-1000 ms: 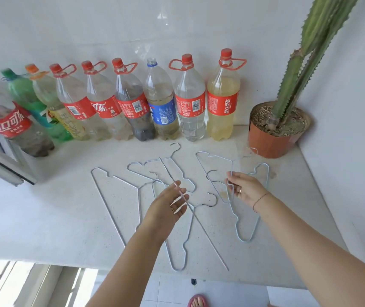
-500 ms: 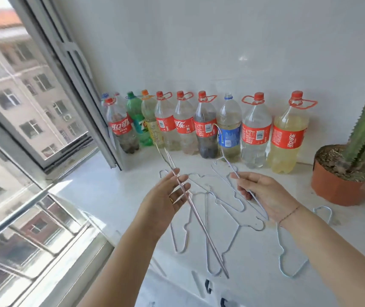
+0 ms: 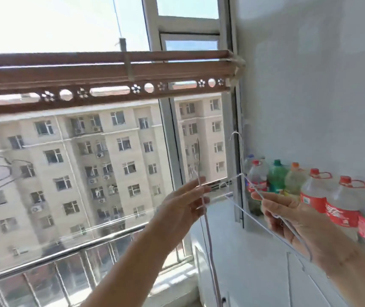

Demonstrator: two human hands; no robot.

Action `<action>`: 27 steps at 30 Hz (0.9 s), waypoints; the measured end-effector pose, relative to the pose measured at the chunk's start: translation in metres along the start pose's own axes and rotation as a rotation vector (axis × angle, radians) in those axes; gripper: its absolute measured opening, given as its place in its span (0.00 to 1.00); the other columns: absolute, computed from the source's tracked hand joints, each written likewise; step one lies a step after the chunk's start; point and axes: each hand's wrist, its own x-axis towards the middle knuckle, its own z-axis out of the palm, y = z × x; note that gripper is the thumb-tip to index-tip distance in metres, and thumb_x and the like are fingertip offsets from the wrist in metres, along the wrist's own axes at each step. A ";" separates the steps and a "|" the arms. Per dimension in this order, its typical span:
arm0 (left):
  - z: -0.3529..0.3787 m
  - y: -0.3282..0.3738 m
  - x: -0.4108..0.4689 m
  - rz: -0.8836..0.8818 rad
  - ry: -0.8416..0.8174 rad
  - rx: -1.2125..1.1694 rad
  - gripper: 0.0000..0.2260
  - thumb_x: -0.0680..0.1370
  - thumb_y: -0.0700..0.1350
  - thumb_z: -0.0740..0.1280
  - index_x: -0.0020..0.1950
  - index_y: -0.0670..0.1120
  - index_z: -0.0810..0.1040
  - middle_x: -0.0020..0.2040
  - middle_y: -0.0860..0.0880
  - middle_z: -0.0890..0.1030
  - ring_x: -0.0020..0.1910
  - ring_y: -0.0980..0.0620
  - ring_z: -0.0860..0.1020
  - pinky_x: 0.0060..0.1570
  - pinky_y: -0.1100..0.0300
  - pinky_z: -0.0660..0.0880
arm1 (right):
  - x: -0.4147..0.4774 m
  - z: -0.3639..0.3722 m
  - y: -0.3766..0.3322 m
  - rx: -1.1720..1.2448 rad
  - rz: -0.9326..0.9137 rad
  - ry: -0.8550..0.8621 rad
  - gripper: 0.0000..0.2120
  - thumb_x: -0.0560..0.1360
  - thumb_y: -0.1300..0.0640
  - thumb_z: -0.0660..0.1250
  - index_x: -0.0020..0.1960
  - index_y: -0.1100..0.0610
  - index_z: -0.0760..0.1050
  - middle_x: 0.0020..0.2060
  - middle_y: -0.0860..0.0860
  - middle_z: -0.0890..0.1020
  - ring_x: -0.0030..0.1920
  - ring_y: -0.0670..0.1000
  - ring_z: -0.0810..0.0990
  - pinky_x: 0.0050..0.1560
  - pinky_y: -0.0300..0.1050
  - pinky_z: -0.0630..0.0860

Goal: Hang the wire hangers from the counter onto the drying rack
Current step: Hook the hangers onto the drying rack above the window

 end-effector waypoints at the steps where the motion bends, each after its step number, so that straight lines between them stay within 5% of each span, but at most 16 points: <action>1: -0.006 0.012 -0.003 0.022 0.018 -0.002 0.19 0.70 0.35 0.67 0.61 0.40 0.76 0.42 0.46 0.81 0.35 0.54 0.78 0.34 0.64 0.75 | 0.009 0.015 -0.003 -0.010 0.000 -0.034 0.38 0.39 0.48 0.84 0.48 0.59 0.83 0.29 0.50 0.75 0.28 0.45 0.72 0.30 0.33 0.73; 5: -0.032 0.056 -0.012 0.105 0.080 -0.014 0.20 0.68 0.33 0.66 0.60 0.38 0.77 0.40 0.45 0.81 0.35 0.54 0.79 0.35 0.64 0.77 | 0.039 0.076 -0.014 -0.039 -0.004 -0.172 0.37 0.41 0.49 0.84 0.48 0.60 0.83 0.28 0.50 0.77 0.28 0.44 0.74 0.29 0.32 0.73; 10: -0.071 0.106 -0.028 0.187 0.176 -0.007 0.15 0.68 0.33 0.67 0.54 0.38 0.79 0.40 0.44 0.81 0.36 0.53 0.79 0.35 0.64 0.78 | 0.065 0.150 -0.020 -0.125 0.004 -0.302 0.17 0.63 0.59 0.70 0.51 0.62 0.81 0.29 0.52 0.75 0.31 0.48 0.70 0.32 0.36 0.69; 15: -0.118 0.151 -0.046 0.238 0.241 0.010 0.13 0.69 0.32 0.67 0.53 0.35 0.80 0.39 0.43 0.81 0.35 0.53 0.80 0.35 0.66 0.79 | 0.088 0.216 -0.011 -0.108 -0.044 -0.381 0.13 0.66 0.62 0.67 0.49 0.63 0.80 0.25 0.51 0.74 0.23 0.44 0.70 0.24 0.32 0.68; 27: -0.204 0.218 -0.067 0.373 0.274 -0.018 0.16 0.70 0.33 0.65 0.57 0.33 0.77 0.40 0.43 0.81 0.35 0.53 0.80 0.34 0.66 0.79 | 0.134 0.310 0.016 -0.150 -0.106 -0.446 0.10 0.70 0.61 0.68 0.50 0.61 0.82 0.28 0.48 0.77 0.31 0.44 0.72 0.31 0.33 0.72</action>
